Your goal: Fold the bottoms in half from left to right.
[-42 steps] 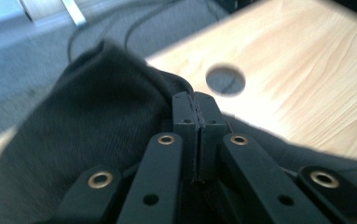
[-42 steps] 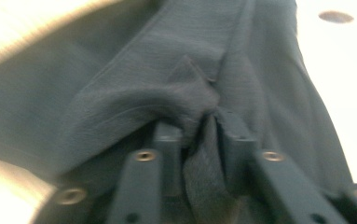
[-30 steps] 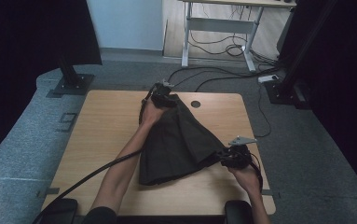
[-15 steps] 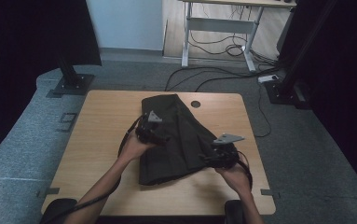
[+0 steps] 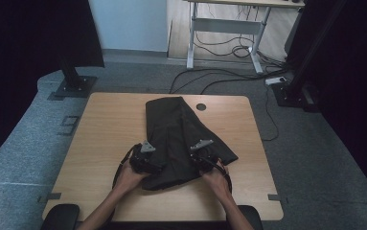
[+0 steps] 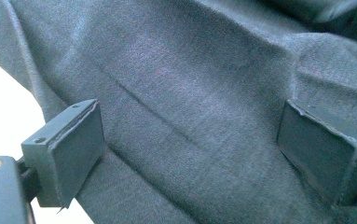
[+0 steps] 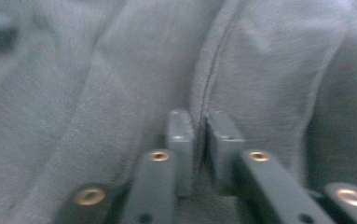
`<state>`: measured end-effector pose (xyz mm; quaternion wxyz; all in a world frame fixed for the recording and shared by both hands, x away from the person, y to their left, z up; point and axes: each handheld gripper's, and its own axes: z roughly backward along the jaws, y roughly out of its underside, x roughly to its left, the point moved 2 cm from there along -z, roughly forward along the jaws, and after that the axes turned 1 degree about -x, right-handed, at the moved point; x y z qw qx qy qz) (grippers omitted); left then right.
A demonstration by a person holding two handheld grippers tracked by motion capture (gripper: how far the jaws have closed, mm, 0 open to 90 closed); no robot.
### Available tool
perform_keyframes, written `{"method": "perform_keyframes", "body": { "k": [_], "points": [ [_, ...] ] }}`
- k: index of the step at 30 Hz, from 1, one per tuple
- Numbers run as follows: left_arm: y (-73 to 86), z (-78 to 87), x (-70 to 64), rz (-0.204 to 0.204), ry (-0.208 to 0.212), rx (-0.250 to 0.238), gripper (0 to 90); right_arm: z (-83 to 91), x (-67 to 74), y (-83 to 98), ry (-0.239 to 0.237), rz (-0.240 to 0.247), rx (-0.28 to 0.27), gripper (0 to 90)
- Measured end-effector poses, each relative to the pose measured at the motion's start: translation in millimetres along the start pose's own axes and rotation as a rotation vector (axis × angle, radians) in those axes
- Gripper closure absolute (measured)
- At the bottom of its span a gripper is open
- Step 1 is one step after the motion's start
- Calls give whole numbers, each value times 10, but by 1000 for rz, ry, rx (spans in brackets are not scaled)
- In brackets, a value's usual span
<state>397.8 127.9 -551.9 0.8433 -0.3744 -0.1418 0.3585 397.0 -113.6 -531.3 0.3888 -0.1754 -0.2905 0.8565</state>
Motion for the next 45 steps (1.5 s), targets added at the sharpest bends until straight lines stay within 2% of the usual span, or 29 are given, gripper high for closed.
{"method": "perform_keyframes", "body": {
  "k": [3, 7, 9, 10, 13, 17, 20, 21, 23, 25, 27, 28, 29, 32, 35, 37, 40, 43, 45],
  "points": [
    [7, -1, -4, -9, -6, -1, 72, 210, -167, -60, 35, -29, -49, 864],
    [8, 5, -21, -24, -21, -3, 74, 464, -567, -107, 108, -92, -90, 864],
    [6, 4, -25, -26, -23, -2, 74, 525, -776, -90, 144, -127, -99, 862],
    [5, 4, -24, -28, -22, -2, 74, 530, -922, -54, 154, -163, -97, 859],
    [8, 3, -22, -27, -19, -4, 75, 409, -1164, 82, 159, -230, -59, 796],
    [11, 2, -18, -27, -15, -7, 76, 125, -1256, 289, 124, -250, 5, 562],
    [18, 9, -6, -25, -11, -5, 76, 3, -1260, 419, 76, -293, -5, 560],
    [21, 13, -1, -26, -12, -3, 77, 8, -1256, 446, 71, -310, -31, 587],
    [33, 37, 26, -31, -14, 7, 77, 37, -1223, 479, 43, -325, -40, 650],
    [49, 75, 71, -44, -29, 19, 77, 66, -1150, 494, 29, -303, -29, 676],
    [74, 126, 138, -66, -57, 32, 95, 108, -1017, 514, 6, -273, -13, 684],
    [104, 172, 215, -72, -73, 43, 104, 122, -968, 522, -4, -260, -10, 684],
    [123, 195, 262, -69, -81, 48, 106, 146, -860, 535, -23, -242, -6, 684],
    [204, 271, 467, -45, -132, 68, 106, 177, -642, 545, -62, -203, -5, 681],
    [264, 323, 614, 11, -144, 62, 105, 192, -409, 534, -99, -143, -3, 662],
    [267, 361, 622, 13, -136, 55, 121, 193, -334, 514, -102, -115, 5, 616],
    [225, 477, 578, -4, -133, 41, 119, 220, -343, 492, -79, -110, -1, 461],
    [213, 669, 572, 2, -123, -1, 94, 360, -414, 472, -69, -137, -88, 351],
    [255, 848, 647, 35, -126, -42, 94, 463, -476, 473, -43, -160, -144, 286]
  ]
}}
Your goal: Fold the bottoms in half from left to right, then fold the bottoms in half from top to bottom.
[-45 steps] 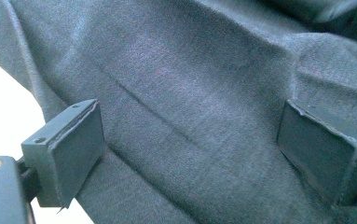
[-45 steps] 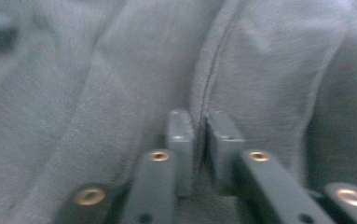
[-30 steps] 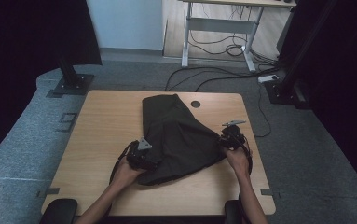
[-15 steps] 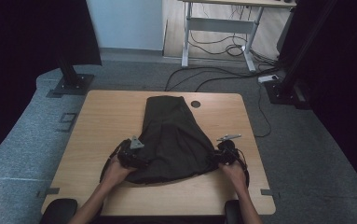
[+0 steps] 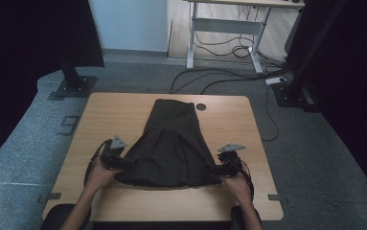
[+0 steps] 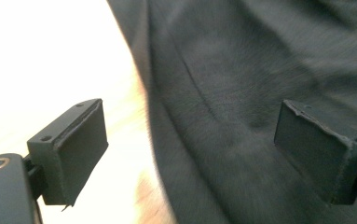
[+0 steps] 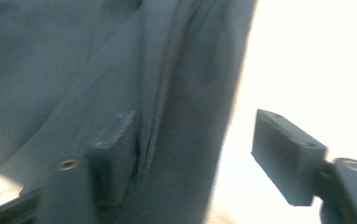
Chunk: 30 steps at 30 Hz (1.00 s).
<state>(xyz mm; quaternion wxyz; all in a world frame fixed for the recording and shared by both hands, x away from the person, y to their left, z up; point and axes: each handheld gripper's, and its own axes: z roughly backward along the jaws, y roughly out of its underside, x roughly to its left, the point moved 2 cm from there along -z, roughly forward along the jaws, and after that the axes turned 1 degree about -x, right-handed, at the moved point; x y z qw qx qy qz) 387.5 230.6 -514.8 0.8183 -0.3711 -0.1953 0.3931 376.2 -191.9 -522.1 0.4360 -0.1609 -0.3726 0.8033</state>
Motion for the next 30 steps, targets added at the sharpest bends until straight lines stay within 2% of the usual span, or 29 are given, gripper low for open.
{"method": "perform_keyframes", "body": {
  "k": [3, 7, 9, 12, 14, 20, 26, 30],
  "points": [
    [139, 167, 230, 67, -36, -26, 113, 88, -126, 27, 49, -13, -40, 259],
    [420, 196, 487, 133, -117, 48, 134, 43, -329, 170, 120, -38, -4, 239],
    [501, 176, 553, 159, -132, 79, 134, -25, -415, 251, 130, -55, 31, 239],
    [501, 169, 577, 184, -130, 69, 133, -79, -489, 313, 124, -73, 43, 231],
    [471, 169, 552, 192, -122, 52, 125, -82, -502, 310, 117, -80, 31, 214],
    [360, 119, 370, 157, -81, 42, 97, -115, -461, 207, 87, -64, 16, 189],
    [186, 65, 67, 82, -15, 23, 71, -176, -370, -82, 39, -37, -10, 188],
    [133, -7, -131, 45, 17, 34, 62, -271, -296, -316, -2, -26, -23, 184]
  ]
}}
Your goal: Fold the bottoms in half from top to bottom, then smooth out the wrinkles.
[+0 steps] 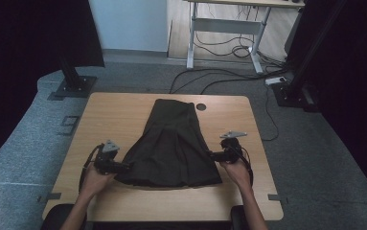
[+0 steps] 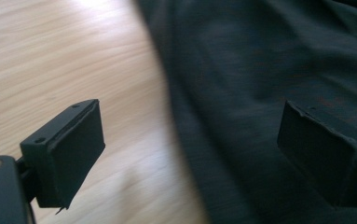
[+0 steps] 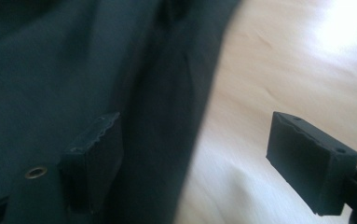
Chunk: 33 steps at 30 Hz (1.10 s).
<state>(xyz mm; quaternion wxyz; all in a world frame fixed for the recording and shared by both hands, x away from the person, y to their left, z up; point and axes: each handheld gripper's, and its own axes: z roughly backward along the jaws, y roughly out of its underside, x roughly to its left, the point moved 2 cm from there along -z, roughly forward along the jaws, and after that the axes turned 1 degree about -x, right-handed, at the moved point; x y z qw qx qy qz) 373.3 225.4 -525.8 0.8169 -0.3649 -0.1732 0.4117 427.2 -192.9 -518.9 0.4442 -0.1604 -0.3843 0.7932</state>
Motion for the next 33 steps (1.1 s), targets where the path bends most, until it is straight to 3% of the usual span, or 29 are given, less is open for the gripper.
{"method": "perform_keyframes", "body": {
  "k": [3, 8, 12, 15, 17, 25, 33],
  "points": [
    [-26, -86, -172, -31, 23, 24, 31, -113, 51, -158, -31, 8, 0, 173],
    [-43, -218, -366, -34, 51, 48, 0, -410, 73, -396, -56, -8, 15, 153],
    [-6, -320, -440, -68, 19, 93, 0, -667, 82, -474, -32, 7, 50, 151],
    [30, -376, -475, -102, -16, 114, 0, -825, 85, -451, -1, 29, 88, 153],
    [35, -386, -471, -112, -18, 114, 0, -911, 89, -400, 19, 52, 116, 165],
    [42, -393, -364, -111, -34, 107, 0, -843, 50, -217, 16, 8, 84, 254],
    [31, -366, -86, -91, -123, 107, 0, -615, 253, -25, 28, 22, 113, 291]
  ]
}}
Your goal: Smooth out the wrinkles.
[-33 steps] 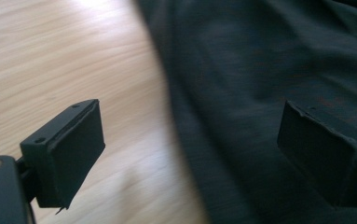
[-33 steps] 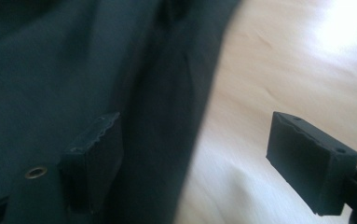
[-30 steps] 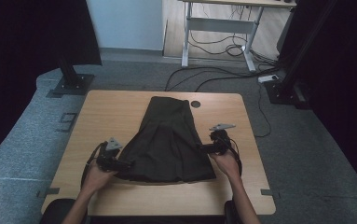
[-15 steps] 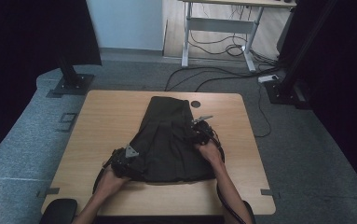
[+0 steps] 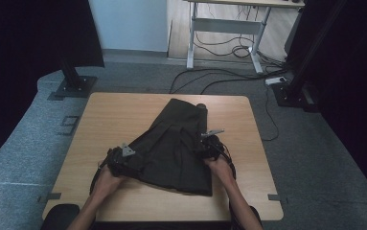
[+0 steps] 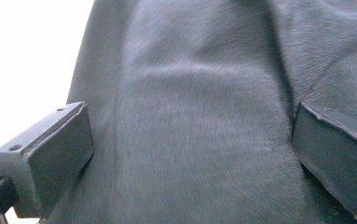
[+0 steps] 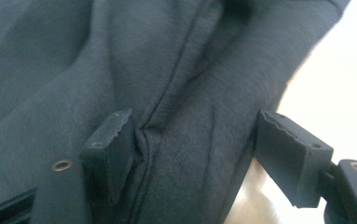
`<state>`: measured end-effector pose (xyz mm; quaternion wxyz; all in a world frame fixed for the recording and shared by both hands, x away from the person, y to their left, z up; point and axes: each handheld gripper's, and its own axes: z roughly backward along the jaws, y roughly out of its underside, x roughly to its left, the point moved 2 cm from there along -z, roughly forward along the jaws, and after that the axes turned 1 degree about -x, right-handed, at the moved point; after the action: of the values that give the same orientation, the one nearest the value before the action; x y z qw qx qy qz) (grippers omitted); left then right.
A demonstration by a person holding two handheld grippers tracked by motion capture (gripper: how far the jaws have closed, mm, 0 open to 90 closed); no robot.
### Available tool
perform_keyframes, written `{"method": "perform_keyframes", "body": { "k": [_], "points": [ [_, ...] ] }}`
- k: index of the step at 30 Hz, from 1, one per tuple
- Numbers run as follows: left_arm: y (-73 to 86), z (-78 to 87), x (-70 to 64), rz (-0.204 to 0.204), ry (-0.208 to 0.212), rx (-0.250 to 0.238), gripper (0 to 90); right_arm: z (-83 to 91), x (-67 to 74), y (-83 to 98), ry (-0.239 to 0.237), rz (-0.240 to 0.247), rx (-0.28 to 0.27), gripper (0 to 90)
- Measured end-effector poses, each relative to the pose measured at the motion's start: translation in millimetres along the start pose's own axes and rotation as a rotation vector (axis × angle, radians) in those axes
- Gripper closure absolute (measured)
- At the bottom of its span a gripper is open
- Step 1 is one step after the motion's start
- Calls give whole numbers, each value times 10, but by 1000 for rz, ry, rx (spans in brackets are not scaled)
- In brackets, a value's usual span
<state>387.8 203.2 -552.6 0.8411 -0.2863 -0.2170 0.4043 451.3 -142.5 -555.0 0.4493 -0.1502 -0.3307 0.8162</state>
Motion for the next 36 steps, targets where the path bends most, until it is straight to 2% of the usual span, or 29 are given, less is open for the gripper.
{"method": "perform_keyframes", "body": {
  "k": [7, 11, 13, 15, 18, 21, 24, 25, 28, 31, 33, 36],
  "points": [
    [1, -46, 288, 49, -67, 9, 0, 194, 365, 213, 11, 47, 27, 290],
    [-8, -51, 349, 83, -83, 10, 0, 264, 493, 258, -3, 71, 46, 278],
    [-22, 10, 337, 95, -93, 11, 0, 316, 482, 241, -17, 80, 54, 273],
    [-41, 105, 308, 107, -97, -4, 0, 399, 420, 194, -25, 70, 22, 267],
    [-75, 307, 214, 139, -51, -64, 0, 536, 271, 17, -11, 65, -25, 263],
    [-63, 416, 18, 136, -20, -88, 0, 567, 166, -226, -8, 77, -67, 263],
    [-17, 377, -187, 119, 0, -66, 0, 416, 84, -481, 6, 96, -50, 243],
    [3, 336, -259, 105, -4, -45, 0, 361, 66, -541, 6, 97, -52, 236],
    [42, 217, -373, 76, -34, -2, 0, 80, 1, -762, 2, 53, -59, 224],
    [64, 142, -406, 67, -61, 14, 0, -181, -41, -869, 26, 43, -46, 201],
    [73, 118, -398, 68, -71, 19, 0, -362, -62, -891, 61, 69, -20, 188],
    [76, 103, -361, 70, -76, 26, 0, -523, -87, -842, 100, 106, 16, 193]
  ]
}}
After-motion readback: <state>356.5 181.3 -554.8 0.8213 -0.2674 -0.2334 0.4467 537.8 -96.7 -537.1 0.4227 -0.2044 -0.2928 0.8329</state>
